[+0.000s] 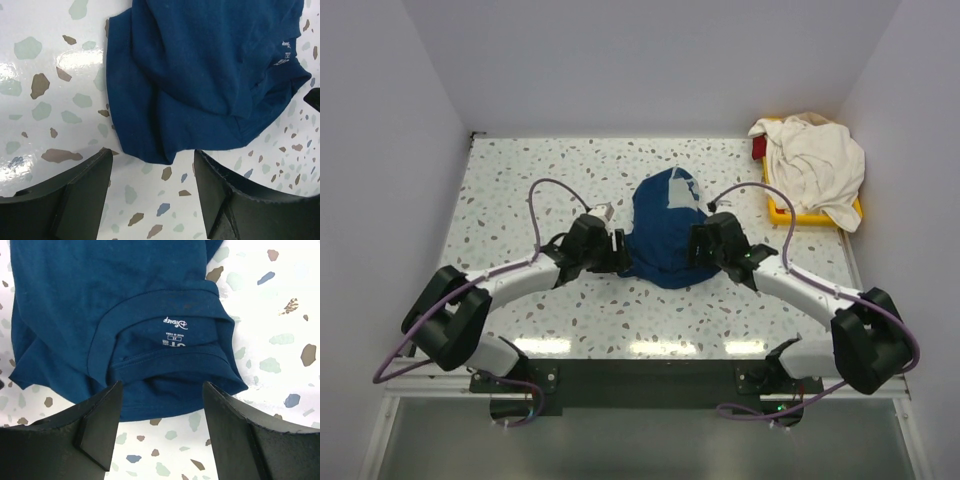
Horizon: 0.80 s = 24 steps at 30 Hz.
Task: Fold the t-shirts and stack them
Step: Move the tshirt to the center of the board, then flatten the tshirt out
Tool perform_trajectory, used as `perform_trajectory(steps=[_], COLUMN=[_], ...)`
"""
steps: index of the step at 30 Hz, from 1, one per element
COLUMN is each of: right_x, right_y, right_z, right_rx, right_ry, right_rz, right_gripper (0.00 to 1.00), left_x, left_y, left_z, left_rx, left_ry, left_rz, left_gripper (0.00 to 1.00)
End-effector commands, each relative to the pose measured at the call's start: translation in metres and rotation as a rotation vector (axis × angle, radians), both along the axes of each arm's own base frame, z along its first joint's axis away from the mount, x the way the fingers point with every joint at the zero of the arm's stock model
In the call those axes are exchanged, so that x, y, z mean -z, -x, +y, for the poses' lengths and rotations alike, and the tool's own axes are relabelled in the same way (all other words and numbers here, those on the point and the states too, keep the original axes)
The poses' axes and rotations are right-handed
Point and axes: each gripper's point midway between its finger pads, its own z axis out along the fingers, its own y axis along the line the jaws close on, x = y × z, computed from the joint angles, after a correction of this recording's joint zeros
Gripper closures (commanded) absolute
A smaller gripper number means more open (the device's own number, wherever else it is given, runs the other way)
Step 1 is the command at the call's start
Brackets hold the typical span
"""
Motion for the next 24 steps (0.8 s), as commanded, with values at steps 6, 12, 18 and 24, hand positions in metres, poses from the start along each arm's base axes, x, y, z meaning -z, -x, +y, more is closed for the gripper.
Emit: perform_trajectory(steps=[6, 12, 18, 24], right_x=[-0.016, -0.004, 0.016, 0.022], right_y=[-0.009, -0.008, -0.014, -0.026], right_z=[0.03, 0.057, 0.078, 0.082], right_rx=[-0.056, -0.099, -0.12, -0.095], right_ry=[0.057, 0.095, 0.146, 0.188], right_rz=[-0.09, -0.079, -0.05, -0.044], right_gripper=[0.32, 0.34, 0.38, 0.59], left_x=[0.01, 0.029, 0.037, 0.025], left_y=[-0.02, -0.024, -0.027, -0.033], left_z=[-0.015, -0.015, -0.02, -0.018], left_rx=[-0.032, -0.049, -0.047, -0.075], left_ry=[0.041, 0.021, 0.018, 0.016], left_rz=[-0.037, -0.014, -0.001, -0.028], left_gripper=[0.35, 0.41, 0.58, 0.93])
